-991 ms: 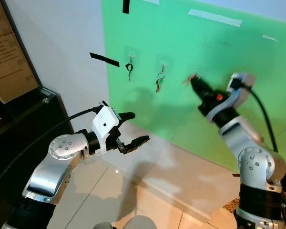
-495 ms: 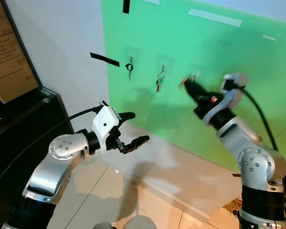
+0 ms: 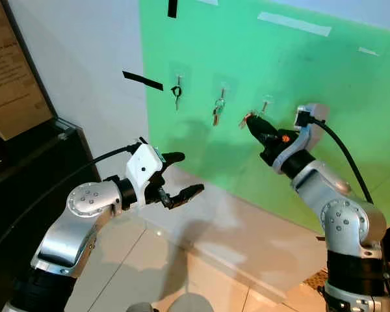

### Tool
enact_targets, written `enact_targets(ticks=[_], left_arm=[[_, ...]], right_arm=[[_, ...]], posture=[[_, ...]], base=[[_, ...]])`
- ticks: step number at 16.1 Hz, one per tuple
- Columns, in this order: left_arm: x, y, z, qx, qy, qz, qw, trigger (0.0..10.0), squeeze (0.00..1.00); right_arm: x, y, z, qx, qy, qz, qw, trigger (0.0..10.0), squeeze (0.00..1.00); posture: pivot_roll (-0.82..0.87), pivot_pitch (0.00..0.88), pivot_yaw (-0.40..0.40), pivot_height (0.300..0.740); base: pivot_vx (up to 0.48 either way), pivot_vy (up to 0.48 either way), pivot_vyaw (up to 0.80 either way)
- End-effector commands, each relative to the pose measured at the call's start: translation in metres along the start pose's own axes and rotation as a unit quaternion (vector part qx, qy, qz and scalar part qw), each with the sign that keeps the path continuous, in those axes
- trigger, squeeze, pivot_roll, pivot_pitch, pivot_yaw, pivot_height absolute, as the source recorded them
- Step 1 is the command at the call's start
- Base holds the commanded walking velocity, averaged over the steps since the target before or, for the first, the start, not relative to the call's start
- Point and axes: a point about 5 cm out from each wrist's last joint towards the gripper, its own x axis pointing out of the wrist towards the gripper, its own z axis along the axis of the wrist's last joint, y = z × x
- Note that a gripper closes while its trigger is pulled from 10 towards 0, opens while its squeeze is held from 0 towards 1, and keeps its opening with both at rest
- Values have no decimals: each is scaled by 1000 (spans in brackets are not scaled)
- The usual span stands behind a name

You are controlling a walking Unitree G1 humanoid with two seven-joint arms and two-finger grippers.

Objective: Hang keys on a hook

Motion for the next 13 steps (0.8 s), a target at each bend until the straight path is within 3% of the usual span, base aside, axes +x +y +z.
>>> enact_targets(ticks=[1,6,9,13], left_arm=[[4,0,5,13,-5,-7,1000,10000,0],[4,0,5,12,-6,-7,1000,10000,0],[4,-1,5,11,-6,-7,1000,10000,0],[3,-1,5,9,-5,-6,1000,10000,0]], right_arm=[[1,-4,5,-8,-8,-11,1000,10000,0],[7,-18,3,29,-18,-48,998,10000,0],[9,-29,-6,71,-13,-74,995,10000,0],[7,-35,-19,88,9,-88,992,10000,0]], posture=[[45,0,-69,740],[46,0,-70,740],[46,0,-72,740],[48,0,-75,740]], base=[[0,0,0],[0,0,0],[0,0,0],[0,0,0]])
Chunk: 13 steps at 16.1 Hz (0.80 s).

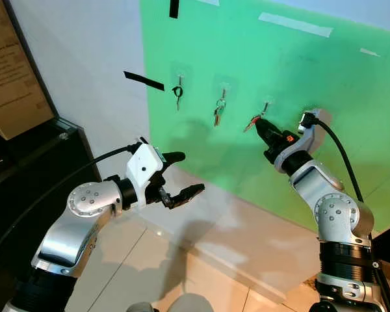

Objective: Hang keys on a hook

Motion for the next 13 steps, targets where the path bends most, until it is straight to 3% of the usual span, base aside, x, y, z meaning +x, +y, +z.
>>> enact_targets(ticks=[1,3,4,5,9,11,12,13], left_arm=[[2,-1,4,9,-4,-5,1000,10000,0],[2,-1,4,10,-4,-5,1000,10000,0],[2,-1,4,10,-4,-5,1000,10000,0],[2,-1,4,10,-4,-5,1000,10000,0],[2,0,3,-4,-16,12,1000,10000,0],[-2,2,0,-26,-36,69,997,10000,0],[-4,3,-1,-30,-39,82,995,10000,0],[-10,6,-8,-41,-32,134,990,10000,0]], right_arm=[[-2,-8,-8,7,17,-20,1000,10000,0],[-4,-8,-12,-5,21,-16,1000,10000,12],[-4,-7,-12,-10,20,-12,1000,10000,369],[-5,-8,-11,-20,13,-19,1000,10000,1000],[-15,-9,-16,-103,17,-9,994,10000,1000],[-24,-8,-22,-176,-2,-15,984,10000,1000],[-25,-7,-23,-196,-11,-17,980,10000,1000],[-27,-5,-31,-206,-2,-10,979,10000,1000]], posture=[[49,0,-76,740],[47,0,-73,740],[47,0,-73,740],[44,0,-68,740],[41,0,-64,740],[43,0,-67,740],[43,0,-67,740],[48,0,-71,740]], base=[[0,0,0],[0,0,0],[0,0,0],[0,0,0],[0,0,0],[0,0,266],[0,0,531],[0,0,800]])
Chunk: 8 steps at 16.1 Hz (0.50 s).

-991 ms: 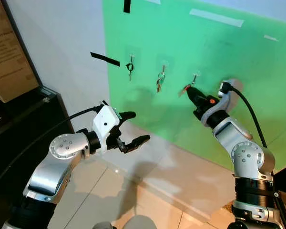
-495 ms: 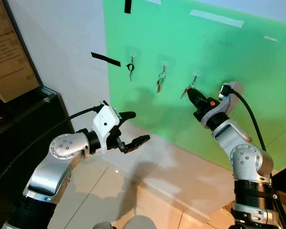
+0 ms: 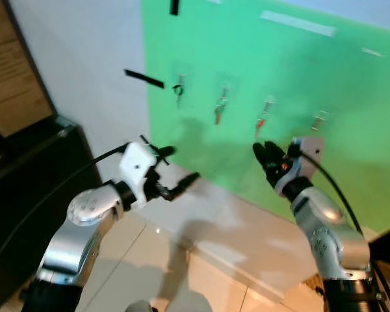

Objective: Hang keys on a hook

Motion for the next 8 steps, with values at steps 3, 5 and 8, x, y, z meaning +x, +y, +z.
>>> enact_targets(ticks=[3,5,8], left_arm=[[-18,16,-19,16,57,126,990,10000,0],[-20,20,-24,18,59,166,984,10000,0],[-12,18,-22,23,45,184,982,10000,0]], right_arm=[[0,3,-14,-2,4,-27,1000,10000,1000],[-8,3,-28,-4,19,-53,998,10000,1000],[-17,-4,-40,-12,37,-106,994,10000,1000]], posture=[[54,0,-73,740],[26,0,-45,740],[-10,0,-7,740]], base=[[0,0,794],[0,0,794],[0,0,788]])
